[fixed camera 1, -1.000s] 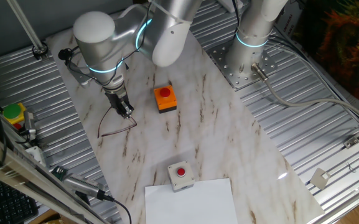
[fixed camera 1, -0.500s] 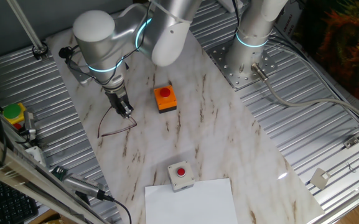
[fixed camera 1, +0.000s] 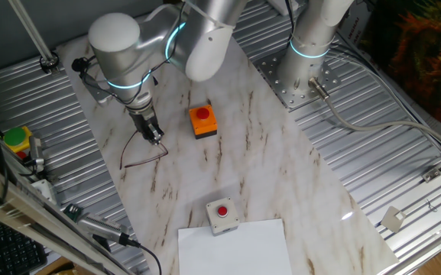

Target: Unfold the leg of the glasses (with one hand)

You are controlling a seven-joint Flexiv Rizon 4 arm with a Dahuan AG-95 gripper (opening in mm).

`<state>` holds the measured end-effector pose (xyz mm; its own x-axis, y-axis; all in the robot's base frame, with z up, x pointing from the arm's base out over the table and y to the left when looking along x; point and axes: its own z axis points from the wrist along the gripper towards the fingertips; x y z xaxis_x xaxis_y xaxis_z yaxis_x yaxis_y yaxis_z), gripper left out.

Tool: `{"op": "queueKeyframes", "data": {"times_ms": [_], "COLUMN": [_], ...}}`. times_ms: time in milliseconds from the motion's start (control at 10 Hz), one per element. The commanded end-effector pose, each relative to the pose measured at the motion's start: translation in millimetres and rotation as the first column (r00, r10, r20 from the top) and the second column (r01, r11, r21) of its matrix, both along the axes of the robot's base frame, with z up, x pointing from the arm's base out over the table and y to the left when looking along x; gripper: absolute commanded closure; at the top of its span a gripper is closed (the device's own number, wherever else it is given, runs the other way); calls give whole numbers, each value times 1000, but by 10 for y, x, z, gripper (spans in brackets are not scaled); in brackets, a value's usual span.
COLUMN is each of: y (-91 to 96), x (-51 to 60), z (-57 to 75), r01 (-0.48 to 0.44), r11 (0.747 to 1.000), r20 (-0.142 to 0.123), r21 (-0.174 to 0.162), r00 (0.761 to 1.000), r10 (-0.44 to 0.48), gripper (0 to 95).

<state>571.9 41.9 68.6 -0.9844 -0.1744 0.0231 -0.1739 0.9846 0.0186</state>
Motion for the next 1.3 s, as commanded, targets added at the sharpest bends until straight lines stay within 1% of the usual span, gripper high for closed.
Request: {"op": "queueKeyframes", "data": {"times_ms": [100,200,300,400,600,1000,1300], "y": [-1,-1,-1,-1,-1,-2,-39], "x": [-3,-3,-3,-3,-3,10,56], "z": [-8,-8,-8,-8,-8,-13,-73], "r01": [62,78,98,96,98,105,96], "r11": [998,996,994,995,995,994,995], "r20": [17,20,27,39,45,55,57], "r21": [-24,-36,-37,-25,-15,-13,-10], "r00": [998,997,995,995,994,993,994], "r10": [-62,-77,-97,-95,-97,-104,-95], "gripper": [760,760,760,760,760,760,760]}}
